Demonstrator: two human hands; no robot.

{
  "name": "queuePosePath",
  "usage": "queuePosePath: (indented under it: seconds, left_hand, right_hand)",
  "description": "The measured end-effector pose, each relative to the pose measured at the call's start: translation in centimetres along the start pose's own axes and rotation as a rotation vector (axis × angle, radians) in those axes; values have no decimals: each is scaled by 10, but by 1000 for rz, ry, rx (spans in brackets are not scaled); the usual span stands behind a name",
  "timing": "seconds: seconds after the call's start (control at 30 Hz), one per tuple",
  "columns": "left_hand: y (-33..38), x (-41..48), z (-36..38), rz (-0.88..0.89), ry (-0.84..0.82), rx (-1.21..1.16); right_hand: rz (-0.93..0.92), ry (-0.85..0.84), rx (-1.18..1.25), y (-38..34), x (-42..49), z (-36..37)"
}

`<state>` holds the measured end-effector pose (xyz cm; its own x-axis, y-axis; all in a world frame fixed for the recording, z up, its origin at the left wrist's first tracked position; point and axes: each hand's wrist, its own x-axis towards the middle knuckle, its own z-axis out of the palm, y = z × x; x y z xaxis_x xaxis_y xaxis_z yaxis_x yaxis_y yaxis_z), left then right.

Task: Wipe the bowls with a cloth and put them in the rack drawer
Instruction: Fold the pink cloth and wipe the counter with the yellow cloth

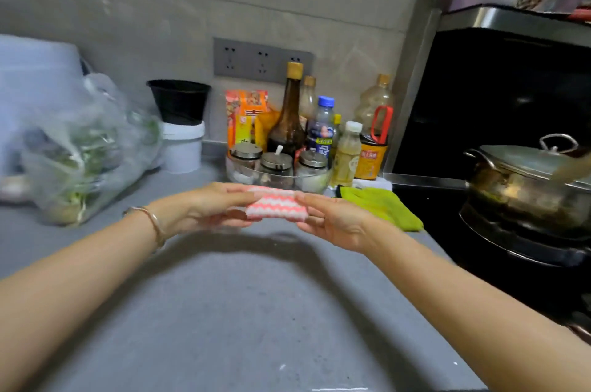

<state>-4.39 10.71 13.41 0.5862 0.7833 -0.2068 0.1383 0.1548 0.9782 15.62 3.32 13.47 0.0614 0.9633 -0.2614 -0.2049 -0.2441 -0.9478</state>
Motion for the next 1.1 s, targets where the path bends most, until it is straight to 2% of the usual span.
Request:
queuePosePath:
  seconds: [0.13,0.23,0.47,0.57,0.77,0.97,1.1]
  left_hand:
    - [-12,18,-75,-47,231,-169]
    - [-18,36,-112,-49,313,-223]
    - [-38,78,-145,10,567,-271]
    - [-50,89,-154,-7,664,-246]
    - [-57,90,-165,-3,676,-168]
    - [-52,70,-144,131,762,156]
    - [-43,49,-109,291,692,252]
  right_hand:
    - [66,-29,43,5,73,70]
    - [80,-12,60,9,119,103]
    - [71,139,83,29,184,131]
    - [40,211,4,35,193,133]
    - [-82,405,-316,43,204,127]
    - [-112,233,-339,34,153,113]
    - [-189,114,-412,19,97,83]
